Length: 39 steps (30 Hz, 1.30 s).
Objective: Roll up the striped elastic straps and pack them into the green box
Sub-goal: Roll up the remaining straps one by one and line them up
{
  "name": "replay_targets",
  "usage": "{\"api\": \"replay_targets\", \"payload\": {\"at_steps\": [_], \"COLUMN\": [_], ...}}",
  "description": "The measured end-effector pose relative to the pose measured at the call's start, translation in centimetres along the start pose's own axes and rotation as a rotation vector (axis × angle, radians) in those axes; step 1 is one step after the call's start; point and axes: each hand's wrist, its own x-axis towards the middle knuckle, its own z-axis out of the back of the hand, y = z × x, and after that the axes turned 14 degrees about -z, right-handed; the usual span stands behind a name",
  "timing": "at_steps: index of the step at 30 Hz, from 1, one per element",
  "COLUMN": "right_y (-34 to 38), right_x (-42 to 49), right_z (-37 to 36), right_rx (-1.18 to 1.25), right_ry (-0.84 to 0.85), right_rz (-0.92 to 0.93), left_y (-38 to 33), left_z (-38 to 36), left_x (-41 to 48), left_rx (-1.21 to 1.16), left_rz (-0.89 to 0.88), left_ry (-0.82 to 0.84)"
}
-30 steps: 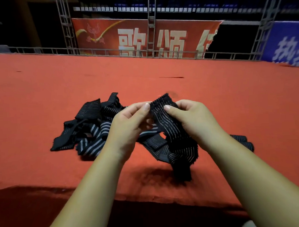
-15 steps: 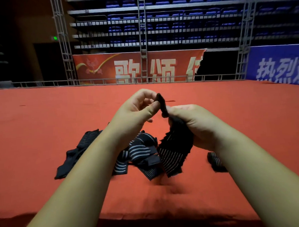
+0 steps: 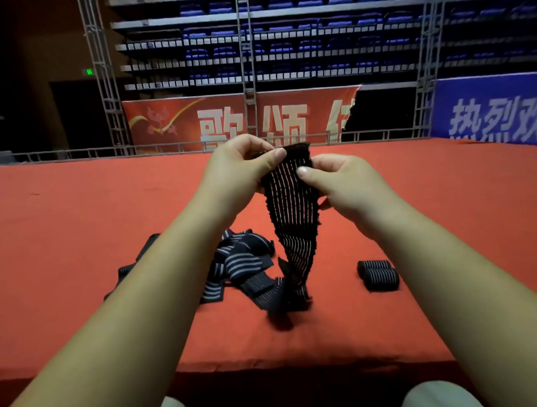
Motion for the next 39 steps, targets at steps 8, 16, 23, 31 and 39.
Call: {"api": "replay_targets", "payload": {"at_steps": [8,16,23,31,39], "right_y": [-5.3,-12.3,-17.2,-18.5,-14.9], "right_x": [1.4,1.9,1.3,-0.9,-2.6], "right_z": [0.2,0.8,0.9,3.8,4.6], "right_rx": [0.097,-0.054,-0.278,-0.422,-0.337], "right_ry": [-0.114,-0.210,-0.134,0.049,0.079], "right_rz": [-0.244,-0.332,-0.341,-0.357,-0.360], "left_y": [7.0,14.6,18.9,19.9,15.2], "left_z": [-2.1,-6.0,-7.8,-4.9,-3.8], "left_x": [-4.8,-15.1,-17.6,-14.2,-12.9], "left_rx": [0.048,0.288,0.480,0.554,0.431], "left_rz": [0.313,0.389,0.186,0.306,0.365], "left_ry": [0.110,0.704,0.650,0.416,0.404]}}
